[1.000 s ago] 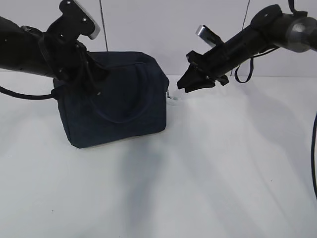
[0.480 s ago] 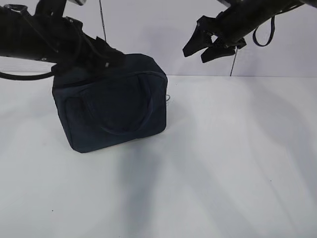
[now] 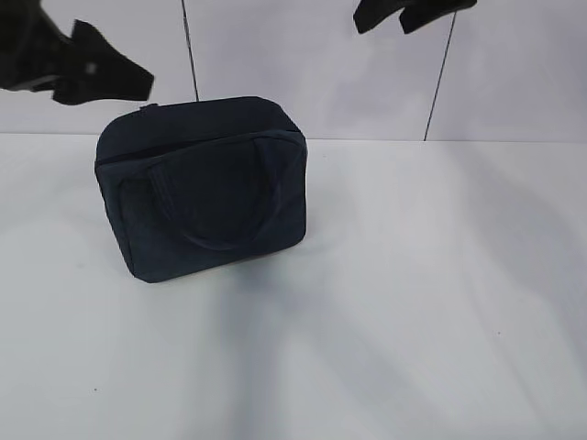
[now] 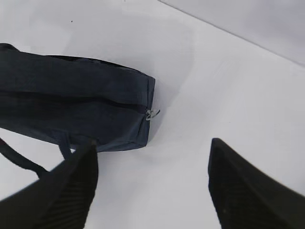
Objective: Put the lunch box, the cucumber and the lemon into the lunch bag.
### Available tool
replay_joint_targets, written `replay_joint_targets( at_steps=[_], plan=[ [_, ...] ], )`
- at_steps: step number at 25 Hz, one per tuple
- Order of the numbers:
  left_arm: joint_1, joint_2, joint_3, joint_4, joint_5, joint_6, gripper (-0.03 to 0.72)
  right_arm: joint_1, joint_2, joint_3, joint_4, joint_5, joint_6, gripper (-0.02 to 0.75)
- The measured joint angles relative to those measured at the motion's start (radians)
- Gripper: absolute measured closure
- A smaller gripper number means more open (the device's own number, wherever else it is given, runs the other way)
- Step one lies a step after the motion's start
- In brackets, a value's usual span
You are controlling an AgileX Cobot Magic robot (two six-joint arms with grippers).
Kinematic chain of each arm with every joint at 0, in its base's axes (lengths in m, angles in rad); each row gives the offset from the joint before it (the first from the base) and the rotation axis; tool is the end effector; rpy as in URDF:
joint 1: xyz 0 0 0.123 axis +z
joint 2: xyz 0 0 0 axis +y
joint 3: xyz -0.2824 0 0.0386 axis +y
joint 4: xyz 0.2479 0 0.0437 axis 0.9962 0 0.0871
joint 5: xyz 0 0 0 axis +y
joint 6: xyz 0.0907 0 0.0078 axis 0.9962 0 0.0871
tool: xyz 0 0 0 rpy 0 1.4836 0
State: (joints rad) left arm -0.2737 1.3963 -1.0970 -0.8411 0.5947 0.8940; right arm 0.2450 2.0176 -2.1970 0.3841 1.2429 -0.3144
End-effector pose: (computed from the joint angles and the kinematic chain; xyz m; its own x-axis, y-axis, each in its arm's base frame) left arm 0.2836 -0.1192 0.3273 -0.4822 0.2735 -0.8323 0.6467 0.7520 -0.1275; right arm 0.4211 0.1386 0.3788 -0.6987 -0.3519 -0.6229 -0.5644 0.8062 0.1776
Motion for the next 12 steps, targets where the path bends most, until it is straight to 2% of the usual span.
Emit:
replay_joint_targets(
  at_steps=[4,7,12],
  plan=[
    [0.067,-0.114,0.000,0.156,0.089,-0.119,0.245,0.057,-0.104,0.081,-0.071,0.002,0.024,0.178],
    [0.131,-0.194,0.000,0.191,0.173,-0.161,0.245,0.068,-0.223,0.234,-0.082,-0.019,0.038,0.178],
    [0.225,-0.323,0.000,0.233,0.259,-0.234,0.245,0.071,-0.500,0.598,-0.087,-0.253,0.043,0.178]
  ],
)
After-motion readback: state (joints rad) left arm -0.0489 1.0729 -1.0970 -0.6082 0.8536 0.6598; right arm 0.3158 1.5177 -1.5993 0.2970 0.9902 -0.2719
